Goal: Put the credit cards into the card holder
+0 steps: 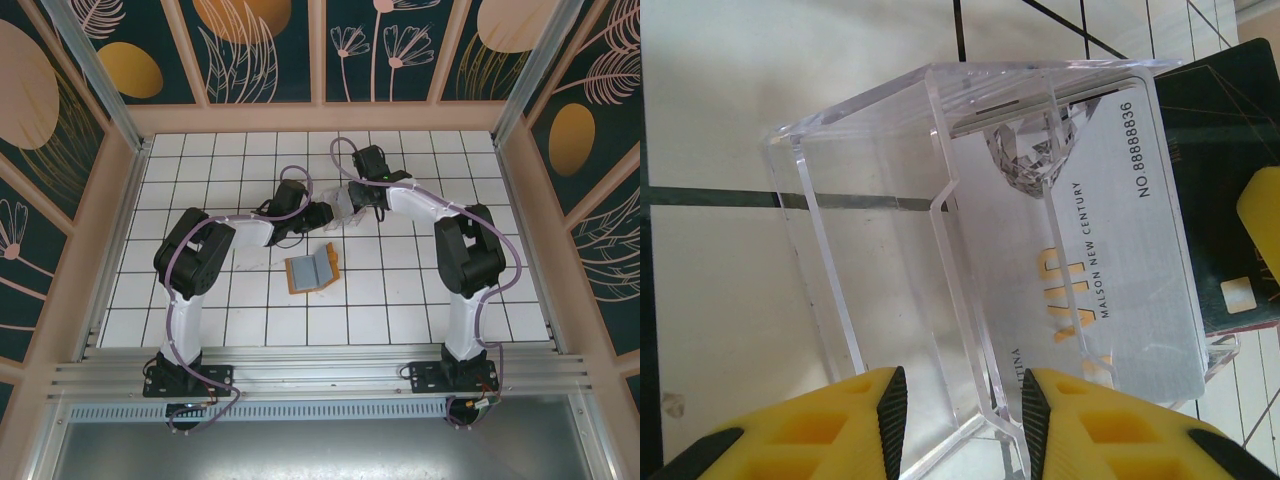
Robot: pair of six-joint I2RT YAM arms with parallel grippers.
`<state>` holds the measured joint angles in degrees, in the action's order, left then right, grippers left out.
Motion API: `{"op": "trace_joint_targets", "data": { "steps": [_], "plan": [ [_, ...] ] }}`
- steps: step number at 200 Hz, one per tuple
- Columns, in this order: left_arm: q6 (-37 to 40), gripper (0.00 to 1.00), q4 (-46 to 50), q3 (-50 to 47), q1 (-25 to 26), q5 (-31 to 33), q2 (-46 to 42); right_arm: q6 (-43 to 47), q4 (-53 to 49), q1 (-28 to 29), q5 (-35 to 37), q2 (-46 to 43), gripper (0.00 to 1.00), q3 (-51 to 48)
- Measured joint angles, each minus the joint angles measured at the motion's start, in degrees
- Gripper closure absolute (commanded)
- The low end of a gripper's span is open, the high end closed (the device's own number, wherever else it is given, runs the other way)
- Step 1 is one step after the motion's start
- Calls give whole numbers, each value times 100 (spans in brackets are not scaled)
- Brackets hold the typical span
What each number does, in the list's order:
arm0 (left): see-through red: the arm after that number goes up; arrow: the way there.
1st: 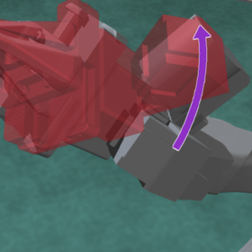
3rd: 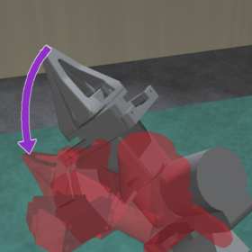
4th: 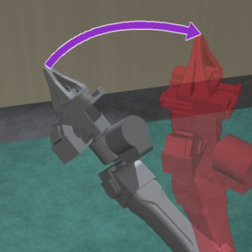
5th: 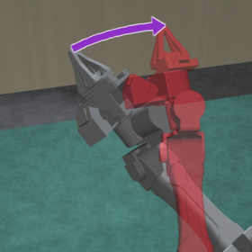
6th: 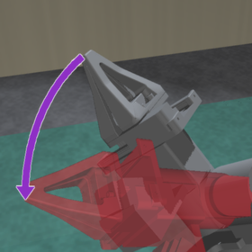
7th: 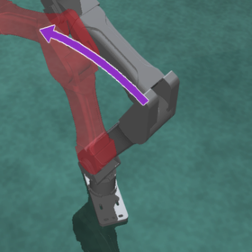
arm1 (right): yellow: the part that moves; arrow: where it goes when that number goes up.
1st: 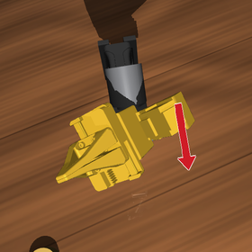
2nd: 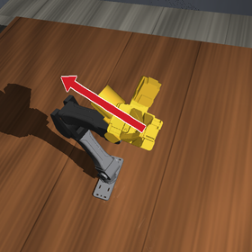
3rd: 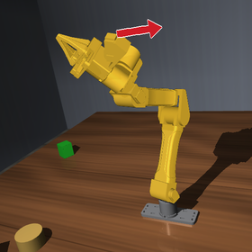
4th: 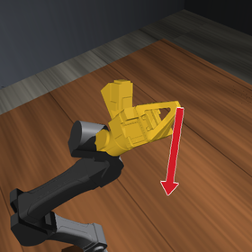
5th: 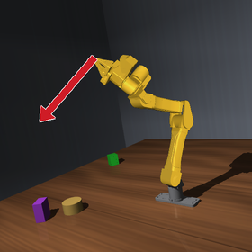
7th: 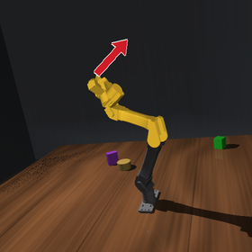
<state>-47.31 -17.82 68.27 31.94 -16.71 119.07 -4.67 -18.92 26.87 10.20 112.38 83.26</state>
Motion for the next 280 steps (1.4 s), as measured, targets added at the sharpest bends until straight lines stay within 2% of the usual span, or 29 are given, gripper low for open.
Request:
{"op": "trace_joint_targets", "data": {
  "steps": [11, 45, 59, 87, 105, 150, 161, 185, 260, 280],
  "plan": [
    [0, 61, -4, 0, 0, -2, 4, -4, 2, 2, -24, 0, 75, 0],
    [-35, 62, -24, 0, 0, -17, 15, -2, 26, 22, -129, -17, 95, 11],
    [-39, 61, -44, 2, 0, -35, 22, 15, 24, 24, -173, -66, 100, 37],
    [-42, 61, -46, 22, 0, -63, 37, -9, 24, 33, -236, -81, 100, 37],
    [-42, 62, -46, 22, 0, -66, 42, -11, 24, 33, -240, -81, 90, 37],
    [-42, 62, -48, 33, 0, -83, 48, -7, 24, 33, -254, -81, 85, 37],
    [-42, 62, -46, 35, 0, -81, 48, -7, 22, 33, -249, -81, 86, 37],
    [-39, 62, -42, 52, 0, -83, 59, -9, 22, 31, -273, -83, 100, 37],
    [-39, 62, -37, 74, 0, -85, 74, 4, 24, 9, -560, -87, 100, 37],
    [-39, 62, -37, 74, 0, -87, 74, -22, 24, -35, -695, -101, 91, 35]
  ]
}}
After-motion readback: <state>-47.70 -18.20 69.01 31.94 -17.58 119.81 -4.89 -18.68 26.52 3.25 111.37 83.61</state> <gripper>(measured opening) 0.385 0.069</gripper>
